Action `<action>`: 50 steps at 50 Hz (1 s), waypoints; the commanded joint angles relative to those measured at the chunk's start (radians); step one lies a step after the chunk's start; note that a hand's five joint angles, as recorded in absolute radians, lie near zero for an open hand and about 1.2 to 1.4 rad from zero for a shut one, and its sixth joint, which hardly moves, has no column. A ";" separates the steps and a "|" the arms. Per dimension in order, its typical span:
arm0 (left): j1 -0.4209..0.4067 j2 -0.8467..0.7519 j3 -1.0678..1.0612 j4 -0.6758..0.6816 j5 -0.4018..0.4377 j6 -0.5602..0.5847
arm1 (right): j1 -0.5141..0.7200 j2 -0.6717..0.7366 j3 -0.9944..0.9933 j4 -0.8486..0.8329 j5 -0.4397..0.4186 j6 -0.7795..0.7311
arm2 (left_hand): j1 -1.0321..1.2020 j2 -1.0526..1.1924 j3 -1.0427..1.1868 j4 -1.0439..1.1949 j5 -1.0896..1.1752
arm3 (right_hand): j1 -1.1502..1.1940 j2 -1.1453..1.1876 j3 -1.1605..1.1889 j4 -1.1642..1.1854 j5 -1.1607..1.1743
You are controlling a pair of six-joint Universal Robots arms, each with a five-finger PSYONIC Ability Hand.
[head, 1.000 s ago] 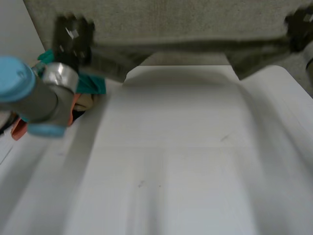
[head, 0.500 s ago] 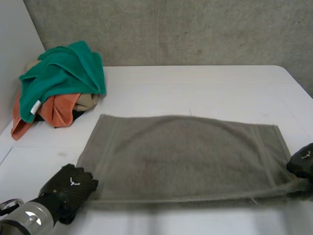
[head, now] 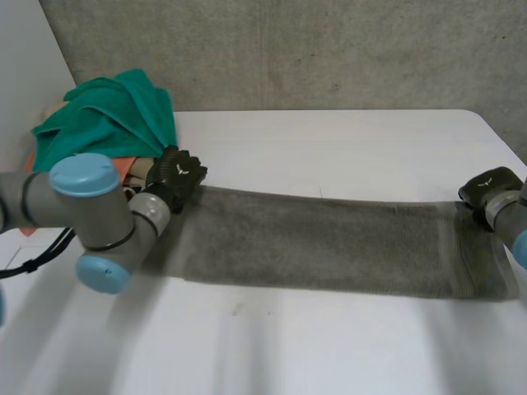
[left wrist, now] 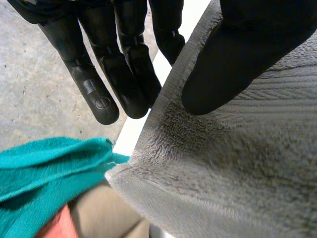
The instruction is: Fold the laundry.
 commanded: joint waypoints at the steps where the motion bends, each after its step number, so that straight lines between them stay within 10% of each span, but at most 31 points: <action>1: -0.020 -0.120 0.172 -0.007 -0.032 -0.005 | 0.024 0.086 -0.109 -0.056 0.014 0.000 | 0.223 0.196 0.202 0.193 0.207 | -0.232 -0.234 -0.247 -0.264 -0.241; 2: -0.020 -0.126 0.182 -0.007 -0.032 -0.008 | 0.026 0.096 -0.125 -0.070 0.035 0.001 | 0.032 0.004 0.011 0.001 0.016 | -1.009 -1.012 -1.024 -1.041 -1.019; 3: -0.024 -0.132 0.192 -0.001 -0.032 -0.014 | 0.027 0.099 -0.133 -0.077 0.052 0.003 | -0.938 -0.965 -0.959 -0.968 -0.954 | -1.009 -1.012 -1.024 -1.041 -1.019; 4: -0.027 -0.132 0.197 0.002 -0.031 -0.020 | 0.029 0.099 -0.139 -0.091 0.071 0.007 | -0.999 -1.026 -1.020 -1.029 -1.014 | -1.009 -1.012 -1.024 -1.041 -1.019; 12: -0.072 -0.025 0.169 -0.004 -0.037 -0.175 | 0.044 0.017 -0.065 -0.150 0.115 0.096 | -0.999 -1.026 -1.020 -1.029 -1.014 | -1.009 -1.012 -1.024 -1.041 -1.019; 23: -0.055 0.245 -0.134 0.014 -0.020 -0.273 | -0.006 -0.354 0.377 -0.142 -0.124 0.148 | -0.999 -1.026 -1.020 -1.029 -1.014 | -1.009 -1.012 -1.024 -1.041 -1.019; 38: -0.052 0.296 -0.283 0.062 -0.018 -0.283 | -0.171 -0.273 0.572 -0.242 -0.216 0.194 | -0.999 -1.026 -1.020 -1.029 -1.014 | -0.762 -0.764 -0.776 -0.793 -0.771; 40: -0.054 0.297 -0.285 0.063 -0.018 -0.284 | -0.172 -0.252 0.566 -0.251 -0.219 0.194 | -0.999 -1.026 -1.020 -1.029 -1.014 | -0.537 -0.539 -0.552 -0.568 -0.546; 41: -0.054 0.299 -0.286 0.063 -0.020 -0.286 | -0.175 -0.247 0.557 -0.263 -0.207 0.191 | -0.999 -1.026 -1.020 -1.029 -1.014 | 0.205 0.203 0.190 0.173 0.195; 50: -0.051 0.391 -0.332 0.062 -0.020 -0.341 | -0.306 -0.313 0.529 -0.360 -0.149 0.081 | -0.999 -1.026 -1.020 -1.029 -1.014 | 0.212 0.210 0.198 0.181 0.203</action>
